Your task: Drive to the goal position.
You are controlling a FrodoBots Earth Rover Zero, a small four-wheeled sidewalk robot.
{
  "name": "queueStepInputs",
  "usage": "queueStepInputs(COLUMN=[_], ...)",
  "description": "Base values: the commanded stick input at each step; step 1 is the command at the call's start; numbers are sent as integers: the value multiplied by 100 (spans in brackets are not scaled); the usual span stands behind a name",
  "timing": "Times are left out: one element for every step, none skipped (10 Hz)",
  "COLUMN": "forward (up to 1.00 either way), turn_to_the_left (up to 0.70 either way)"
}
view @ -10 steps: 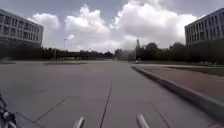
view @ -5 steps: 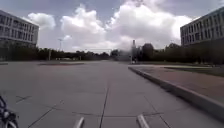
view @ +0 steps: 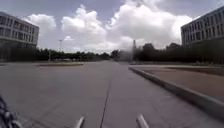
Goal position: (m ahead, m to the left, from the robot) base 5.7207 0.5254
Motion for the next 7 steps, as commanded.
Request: queueStepInputs(forward=[70, 70, 70, 70, 70, 70, 70], turn_to_the_left=[0, 0, 0, 0, 0, 0, 0])
